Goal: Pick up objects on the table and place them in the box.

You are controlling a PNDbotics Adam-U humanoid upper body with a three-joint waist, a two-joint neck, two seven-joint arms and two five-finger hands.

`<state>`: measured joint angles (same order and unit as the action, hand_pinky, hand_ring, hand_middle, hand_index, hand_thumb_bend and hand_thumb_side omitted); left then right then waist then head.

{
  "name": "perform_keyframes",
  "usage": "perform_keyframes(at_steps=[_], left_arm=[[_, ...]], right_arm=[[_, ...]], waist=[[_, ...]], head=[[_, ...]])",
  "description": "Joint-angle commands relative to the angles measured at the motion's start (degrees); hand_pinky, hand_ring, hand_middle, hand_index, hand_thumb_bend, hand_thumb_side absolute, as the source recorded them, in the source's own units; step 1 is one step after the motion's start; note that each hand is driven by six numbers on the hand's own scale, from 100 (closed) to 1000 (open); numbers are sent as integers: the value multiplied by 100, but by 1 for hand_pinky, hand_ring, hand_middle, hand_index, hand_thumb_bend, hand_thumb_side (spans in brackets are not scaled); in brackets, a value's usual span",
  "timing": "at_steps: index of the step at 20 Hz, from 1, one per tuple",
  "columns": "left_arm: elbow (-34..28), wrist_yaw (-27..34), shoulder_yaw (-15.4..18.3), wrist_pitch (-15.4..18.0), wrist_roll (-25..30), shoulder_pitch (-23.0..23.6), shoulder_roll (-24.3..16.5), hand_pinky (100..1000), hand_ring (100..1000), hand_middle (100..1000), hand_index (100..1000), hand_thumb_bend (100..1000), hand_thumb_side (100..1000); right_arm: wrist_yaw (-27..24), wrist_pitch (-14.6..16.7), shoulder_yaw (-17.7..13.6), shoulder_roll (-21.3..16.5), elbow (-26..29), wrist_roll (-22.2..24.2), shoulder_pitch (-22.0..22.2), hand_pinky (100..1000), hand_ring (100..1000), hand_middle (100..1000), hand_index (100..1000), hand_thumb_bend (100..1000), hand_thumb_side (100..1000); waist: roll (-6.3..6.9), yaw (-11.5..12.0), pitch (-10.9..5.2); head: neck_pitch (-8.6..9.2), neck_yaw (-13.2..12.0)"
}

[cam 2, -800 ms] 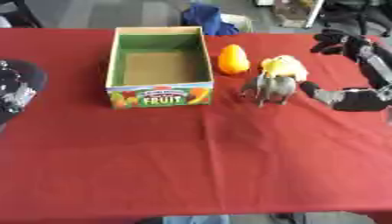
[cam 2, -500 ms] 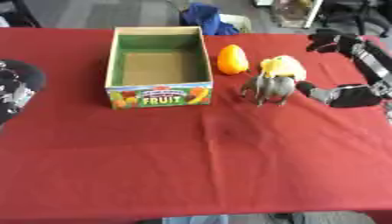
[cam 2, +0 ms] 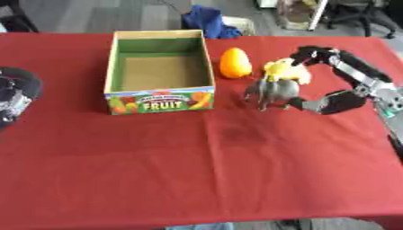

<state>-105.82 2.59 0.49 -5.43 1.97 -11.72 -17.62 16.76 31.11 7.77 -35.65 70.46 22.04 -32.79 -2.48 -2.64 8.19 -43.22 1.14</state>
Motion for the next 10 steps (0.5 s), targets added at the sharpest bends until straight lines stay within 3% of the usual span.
perform_keyframes(at_steps=[1, 10], left_arm=[[-77, 11, -12, 12, 28, -48, -54, 619, 573, 561, 608, 564, 380], [-71, 8, -30, 11, 48, -55, -54, 619, 573, 562, 608, 562, 382]], right_arm=[[326, 181, 34, 0, -237, 136, -201, 837, 1000, 748, 903, 494, 347], [1360, 660, 168, 290, -704, 124, -470, 835, 1000, 769, 913, 522, 359]], waist=[[29, 3, -69], [49, 13, -61]], head=[[82, 30], [108, 81]])
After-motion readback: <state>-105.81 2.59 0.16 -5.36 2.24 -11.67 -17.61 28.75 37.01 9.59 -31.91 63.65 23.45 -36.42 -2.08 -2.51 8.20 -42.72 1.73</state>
